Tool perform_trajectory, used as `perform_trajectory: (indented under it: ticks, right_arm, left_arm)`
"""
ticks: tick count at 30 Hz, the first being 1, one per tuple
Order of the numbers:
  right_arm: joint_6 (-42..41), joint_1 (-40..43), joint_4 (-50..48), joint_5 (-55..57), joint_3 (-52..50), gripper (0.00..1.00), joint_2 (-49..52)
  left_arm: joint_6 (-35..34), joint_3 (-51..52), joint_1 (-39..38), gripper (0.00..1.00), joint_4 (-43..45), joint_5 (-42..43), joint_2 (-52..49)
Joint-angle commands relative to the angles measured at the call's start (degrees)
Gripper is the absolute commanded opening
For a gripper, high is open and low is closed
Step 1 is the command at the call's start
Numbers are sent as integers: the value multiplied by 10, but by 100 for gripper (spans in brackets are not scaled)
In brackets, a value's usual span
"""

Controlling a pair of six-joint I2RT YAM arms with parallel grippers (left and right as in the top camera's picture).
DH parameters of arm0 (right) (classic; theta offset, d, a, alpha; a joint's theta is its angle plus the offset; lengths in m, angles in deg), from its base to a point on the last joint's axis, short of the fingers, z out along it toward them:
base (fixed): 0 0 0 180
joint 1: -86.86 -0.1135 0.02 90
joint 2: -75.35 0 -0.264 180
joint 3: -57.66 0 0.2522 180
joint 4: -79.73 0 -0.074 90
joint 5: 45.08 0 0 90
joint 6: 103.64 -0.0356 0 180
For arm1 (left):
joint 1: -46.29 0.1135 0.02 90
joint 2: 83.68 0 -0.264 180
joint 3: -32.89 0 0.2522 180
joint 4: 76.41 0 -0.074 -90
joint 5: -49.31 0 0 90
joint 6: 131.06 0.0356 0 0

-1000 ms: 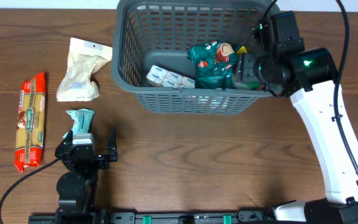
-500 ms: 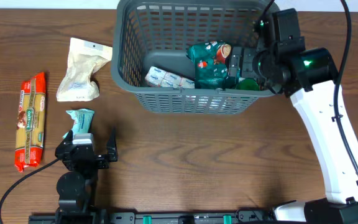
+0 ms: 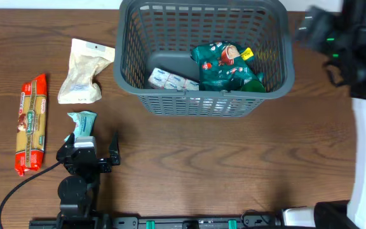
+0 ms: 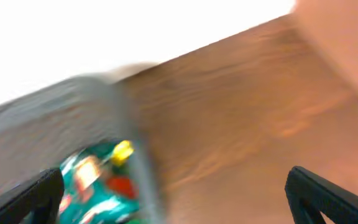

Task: Pack container
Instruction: 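Withdraw the right gripper to the right side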

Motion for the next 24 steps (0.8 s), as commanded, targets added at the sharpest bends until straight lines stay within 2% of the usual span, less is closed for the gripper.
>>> perform_trajectory:
  ticks: [1, 8, 24]
  right_arm:
    - [-76, 42, 34, 130, 16, 99, -7]
    - [-107, 112, 79, 148, 14, 99, -5]
    - [-107, 115, 77, 148, 14, 99, -5]
  left_arm:
    - [8, 16, 2, 99, -3, 0, 3]
    - [7, 16, 2, 99, -3, 0, 3]
    - [7, 16, 2, 99, -3, 0, 3]
